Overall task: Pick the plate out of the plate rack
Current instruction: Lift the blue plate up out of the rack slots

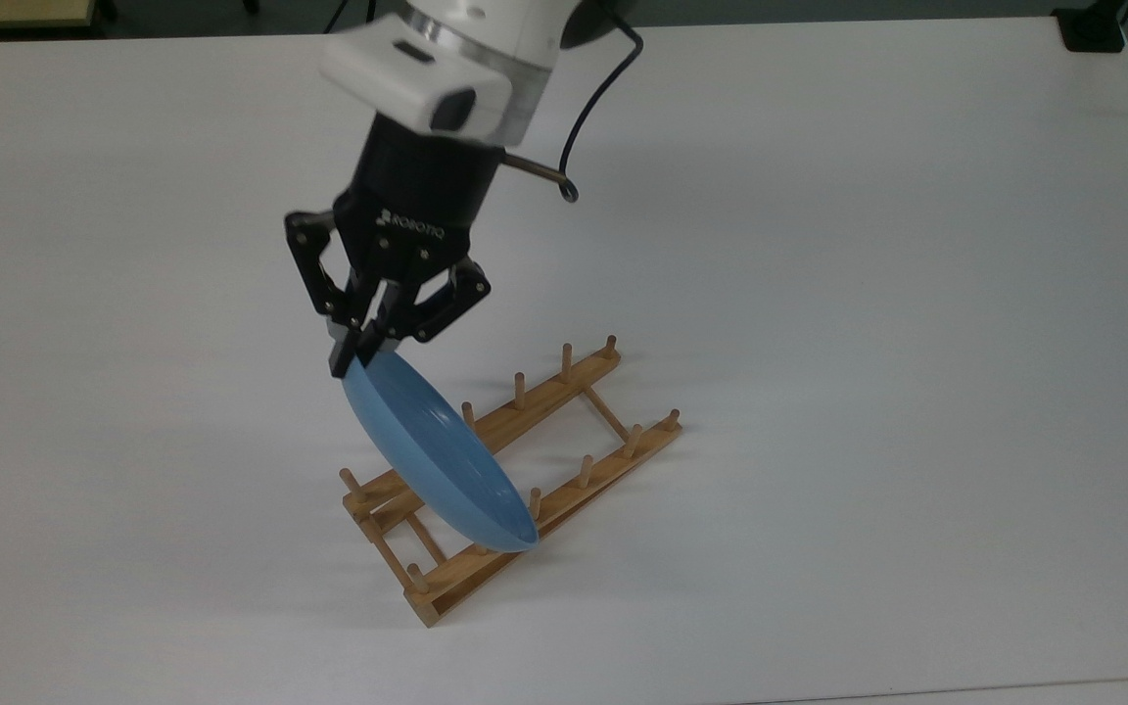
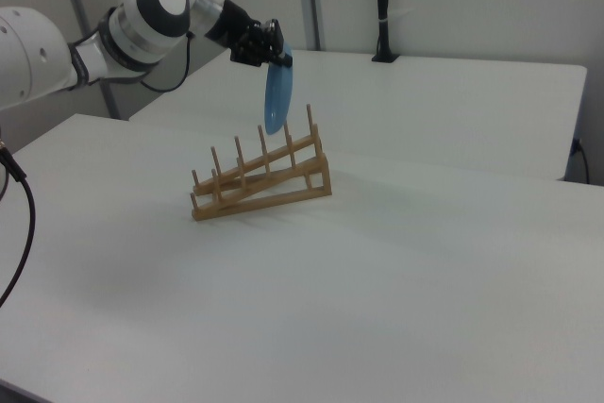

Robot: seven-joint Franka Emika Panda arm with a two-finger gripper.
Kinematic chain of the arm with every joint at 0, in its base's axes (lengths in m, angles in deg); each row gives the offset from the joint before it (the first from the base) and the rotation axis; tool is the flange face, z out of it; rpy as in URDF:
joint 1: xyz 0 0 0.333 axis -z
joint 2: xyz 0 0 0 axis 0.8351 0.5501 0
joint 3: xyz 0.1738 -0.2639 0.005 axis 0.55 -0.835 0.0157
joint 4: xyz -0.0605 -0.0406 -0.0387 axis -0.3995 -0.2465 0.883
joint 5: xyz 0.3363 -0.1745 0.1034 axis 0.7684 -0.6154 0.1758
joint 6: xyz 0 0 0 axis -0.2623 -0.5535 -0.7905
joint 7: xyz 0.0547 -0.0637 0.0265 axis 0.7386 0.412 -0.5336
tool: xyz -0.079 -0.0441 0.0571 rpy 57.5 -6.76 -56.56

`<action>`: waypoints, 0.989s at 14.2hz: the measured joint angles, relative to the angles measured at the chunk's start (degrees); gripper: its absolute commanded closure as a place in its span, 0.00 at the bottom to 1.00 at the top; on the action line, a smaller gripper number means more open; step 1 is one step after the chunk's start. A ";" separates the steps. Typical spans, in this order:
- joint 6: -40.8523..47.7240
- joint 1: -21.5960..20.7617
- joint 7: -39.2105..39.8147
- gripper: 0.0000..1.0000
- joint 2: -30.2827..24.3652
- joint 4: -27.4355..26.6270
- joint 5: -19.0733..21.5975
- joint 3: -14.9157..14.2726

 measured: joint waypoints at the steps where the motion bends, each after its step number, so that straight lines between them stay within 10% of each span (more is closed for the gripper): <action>1: 0.00 0.11 -2.28 1.00 -0.51 0.01 0.03 -0.03; 4: 0.00 1.15 -11.07 1.00 -1.70 0.01 5.44 -0.06; 7: 0.11 4.18 -10.95 1.00 -3.48 -0.64 23.29 -0.85; 11: 11.92 8.18 3.77 1.00 -6.18 -4.01 46.14 -6.45; 14: 30.84 9.15 18.21 1.00 -7.42 -5.96 53.17 -11.05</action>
